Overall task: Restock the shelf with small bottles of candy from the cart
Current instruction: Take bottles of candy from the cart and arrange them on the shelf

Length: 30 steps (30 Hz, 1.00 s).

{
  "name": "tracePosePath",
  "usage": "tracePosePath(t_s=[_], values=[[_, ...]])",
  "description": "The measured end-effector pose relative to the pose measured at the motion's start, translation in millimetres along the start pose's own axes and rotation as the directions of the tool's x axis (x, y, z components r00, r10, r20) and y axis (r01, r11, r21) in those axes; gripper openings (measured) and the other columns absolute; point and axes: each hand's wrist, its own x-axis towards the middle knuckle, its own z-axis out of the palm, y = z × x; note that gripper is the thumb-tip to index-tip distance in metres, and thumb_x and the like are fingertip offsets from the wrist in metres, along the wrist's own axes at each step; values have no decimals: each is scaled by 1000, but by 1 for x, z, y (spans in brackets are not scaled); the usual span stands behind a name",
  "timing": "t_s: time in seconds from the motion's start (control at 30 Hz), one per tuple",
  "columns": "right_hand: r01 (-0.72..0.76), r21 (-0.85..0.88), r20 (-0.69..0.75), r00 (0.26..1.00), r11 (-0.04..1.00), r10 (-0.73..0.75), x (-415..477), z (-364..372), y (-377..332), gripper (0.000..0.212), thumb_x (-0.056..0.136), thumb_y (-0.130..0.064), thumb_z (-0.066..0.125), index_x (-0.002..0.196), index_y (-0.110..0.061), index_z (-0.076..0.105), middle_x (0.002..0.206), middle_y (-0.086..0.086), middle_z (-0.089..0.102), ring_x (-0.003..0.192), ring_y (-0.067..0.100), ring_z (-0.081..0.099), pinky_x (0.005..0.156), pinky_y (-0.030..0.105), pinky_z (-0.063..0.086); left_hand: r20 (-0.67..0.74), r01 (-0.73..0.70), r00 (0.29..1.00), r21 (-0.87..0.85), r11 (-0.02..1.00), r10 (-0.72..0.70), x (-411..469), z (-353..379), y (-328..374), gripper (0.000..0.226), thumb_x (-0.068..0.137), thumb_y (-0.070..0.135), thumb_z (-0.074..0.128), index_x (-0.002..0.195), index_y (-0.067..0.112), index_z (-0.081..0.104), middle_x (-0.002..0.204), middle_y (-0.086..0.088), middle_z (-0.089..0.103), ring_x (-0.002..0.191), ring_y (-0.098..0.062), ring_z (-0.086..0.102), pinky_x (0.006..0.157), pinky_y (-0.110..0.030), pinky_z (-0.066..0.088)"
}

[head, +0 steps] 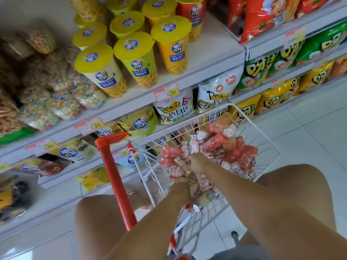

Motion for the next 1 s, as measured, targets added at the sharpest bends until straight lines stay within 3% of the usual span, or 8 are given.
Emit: tracePosePath(t_s=[0.23,0.37,0.53,0.6,0.67,0.77,0.87,1.0], values=[[-40,41,56,998,998,38,8,14,-1,58,70,-57,74,94,-6,56,86,5,52,78,19,50,67,27,39,53,-74,996,76,994,70,-18,-20,2,44,95,30,50,131,6,51,128,-11,56,116,-25,51,97,-33,43],[-84,140,7,996,987,84,2,12,-4,45,73,-43,77,89,-7,56,80,4,55,79,21,54,65,26,43,29,-104,994,139,985,101,-37,-36,-3,35,92,23,55,117,-2,61,87,-8,60,92,-24,54,86,-33,46],[-202,399,-125,954,894,271,-29,-21,-14,29,87,-17,54,62,-12,40,62,0,36,53,12,38,49,21,36,-259,-180,952,-53,982,161,-79,-64,-32,32,86,31,65,98,2,65,91,-8,59,82,-19,55,66,-25,41],[-216,603,-110,931,768,348,-48,-43,-23,22,89,-17,55,68,-11,49,71,4,45,62,16,50,71,30,54,-398,-253,908,-271,929,131,-99,-75,-52,26,83,33,69,79,9,58,73,2,48,63,-10,43,53,-20,29],[-134,888,-3,955,440,297,-70,-66,-37,14,88,-10,61,75,-7,57,87,10,57,69,20,57,83,38,57,-506,-340,860,-477,810,63,-124,-90,-72,24,80,32,73,82,12,59,67,9,45,58,-4,41,53,-14,31],[13,999,-12,1000,36,-18,-110,-101,-63,6,85,3,59,80,1,61,96,18,63,72,25,67,67,32,61,-632,-551,775,-663,506,17,-165,-107,-99,22,77,23,76,91,8,68,63,15,52,62,-2,50,67,-13,43],[109,991,-89,969,78,-229,-148,-130,-106,8,83,5,58,89,1,60,86,15,70,77,24,70,69,30,60,-727,-726,685,-677,117,44,-208,-117,-120,23,71,26,82,88,15,70,83,5,68,82,-12,65,76,-25,56],[356,916,-254,870,184,-422,-183,-158,-165,58,47,-11,91,100,-12,67,91,13,71,75,21,71,62,23,58,-766,-698,639,-617,-364,73,-254,-125,-151,64,61,42,85,113,15,59,114,-21,64,101,-37,65,80,-50,54]])
